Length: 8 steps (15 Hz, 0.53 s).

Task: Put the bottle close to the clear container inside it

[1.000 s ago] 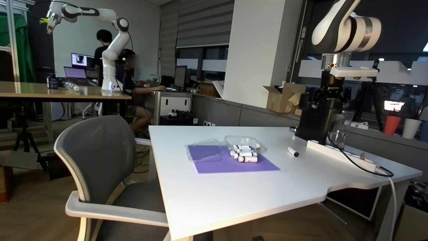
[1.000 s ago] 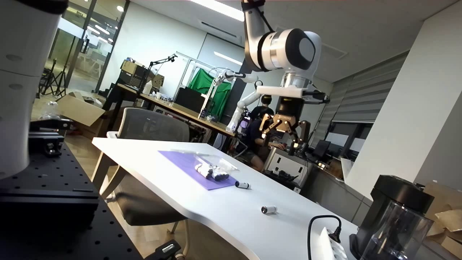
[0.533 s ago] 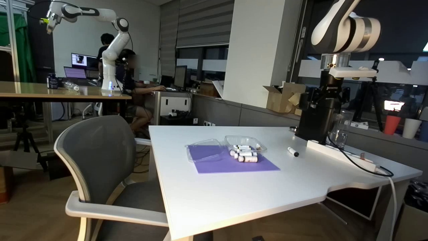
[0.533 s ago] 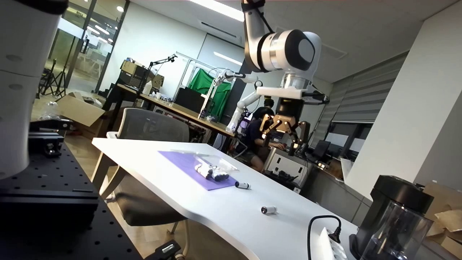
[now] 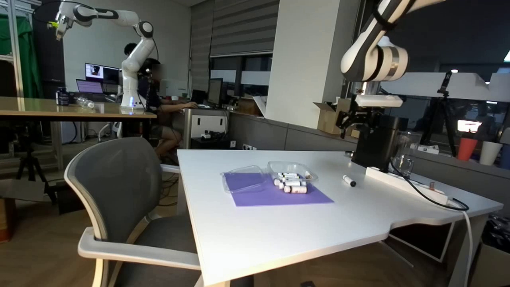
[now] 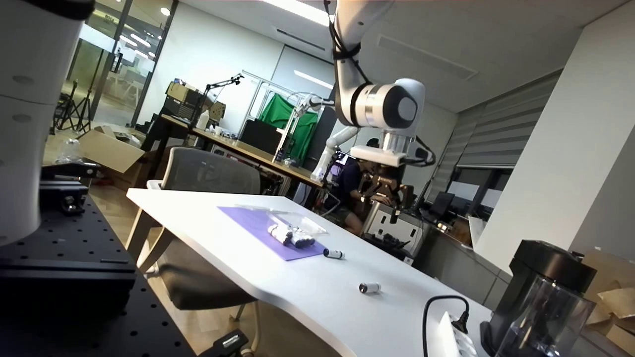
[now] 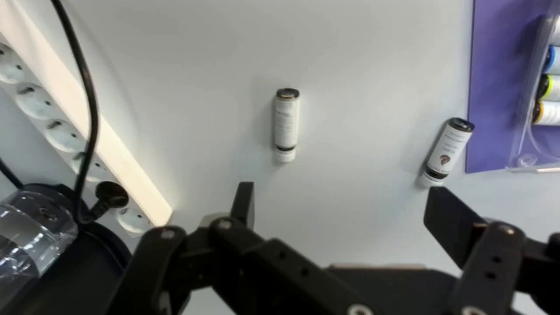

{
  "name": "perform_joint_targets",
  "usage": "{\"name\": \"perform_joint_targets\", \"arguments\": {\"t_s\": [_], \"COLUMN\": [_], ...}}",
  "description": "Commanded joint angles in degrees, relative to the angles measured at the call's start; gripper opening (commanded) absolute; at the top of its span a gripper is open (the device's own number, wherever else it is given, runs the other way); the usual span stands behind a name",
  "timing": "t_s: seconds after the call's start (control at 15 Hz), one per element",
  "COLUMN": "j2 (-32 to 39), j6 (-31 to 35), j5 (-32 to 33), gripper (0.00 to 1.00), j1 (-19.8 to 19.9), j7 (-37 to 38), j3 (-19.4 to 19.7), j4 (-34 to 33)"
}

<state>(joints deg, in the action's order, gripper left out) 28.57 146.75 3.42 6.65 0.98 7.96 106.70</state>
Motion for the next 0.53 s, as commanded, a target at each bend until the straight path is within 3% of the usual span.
{"name": "perform_joint_targets", "arguments": {"t_s": [0.0,0.47], "j2": [10.67,23.72], "j6": [1.5,5.2], "j5": [1.07,0.54], "gripper": [1.0,1.0], "j1": [-5.0,-13.75], "j7": [9.09,22.38], "j3": [0.72,5.73], "j4": [-11.62,-23.9]}}
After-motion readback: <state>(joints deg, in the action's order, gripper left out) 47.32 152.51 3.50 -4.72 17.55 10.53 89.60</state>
